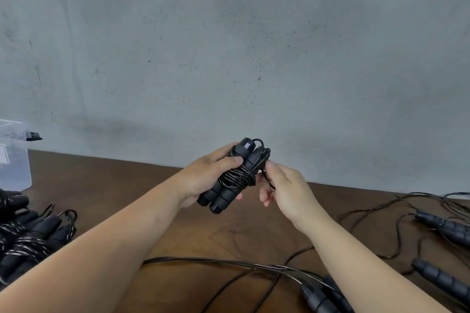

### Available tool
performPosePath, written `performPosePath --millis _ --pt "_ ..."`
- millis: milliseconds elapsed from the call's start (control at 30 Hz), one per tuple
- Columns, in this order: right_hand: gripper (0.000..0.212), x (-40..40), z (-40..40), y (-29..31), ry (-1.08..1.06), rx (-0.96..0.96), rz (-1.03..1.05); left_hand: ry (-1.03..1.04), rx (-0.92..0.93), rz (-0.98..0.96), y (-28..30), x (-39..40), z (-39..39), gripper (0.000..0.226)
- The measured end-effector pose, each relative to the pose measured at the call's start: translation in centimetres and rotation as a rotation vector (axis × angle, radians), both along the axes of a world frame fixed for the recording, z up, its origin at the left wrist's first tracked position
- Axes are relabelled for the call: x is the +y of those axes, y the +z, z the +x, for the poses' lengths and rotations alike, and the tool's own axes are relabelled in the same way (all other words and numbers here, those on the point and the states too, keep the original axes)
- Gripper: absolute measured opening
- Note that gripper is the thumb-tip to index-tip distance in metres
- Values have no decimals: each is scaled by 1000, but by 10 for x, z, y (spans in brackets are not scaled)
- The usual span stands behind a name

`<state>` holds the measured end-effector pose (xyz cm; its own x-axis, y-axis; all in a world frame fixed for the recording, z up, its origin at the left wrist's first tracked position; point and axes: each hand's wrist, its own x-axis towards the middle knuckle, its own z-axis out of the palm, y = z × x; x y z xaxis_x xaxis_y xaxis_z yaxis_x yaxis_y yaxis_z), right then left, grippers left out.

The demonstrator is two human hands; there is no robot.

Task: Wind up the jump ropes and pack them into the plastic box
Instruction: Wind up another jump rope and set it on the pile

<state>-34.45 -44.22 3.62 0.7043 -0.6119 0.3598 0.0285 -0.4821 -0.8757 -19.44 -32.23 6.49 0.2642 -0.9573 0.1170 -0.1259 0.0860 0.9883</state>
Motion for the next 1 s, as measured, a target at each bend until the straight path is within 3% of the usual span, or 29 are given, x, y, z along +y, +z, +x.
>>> performPosePath --millis 67,200,433,600,867,1000 --pt "25 3 -1 1 -80 10 -93 22 23 6 -2 -1 -1 27" --pt "18 4 -3 2 -183 -83 -108 64 48 25 -5 -4 -1 26" --pt "36 -2 -5 5 -145 -239 122 83 120 51 -7 -6 -2 30" --pt "30 -2 -6 2 -292 -173 -109 77 179 36 -6 -7 -6 32" --pt "55 1 -4 4 -297 -241 -18 84 219 72 -14 -11 -16 31" --pt "39 0 -8 -4 -327 -276 56 54 236 98 -17 -11 -19 32"
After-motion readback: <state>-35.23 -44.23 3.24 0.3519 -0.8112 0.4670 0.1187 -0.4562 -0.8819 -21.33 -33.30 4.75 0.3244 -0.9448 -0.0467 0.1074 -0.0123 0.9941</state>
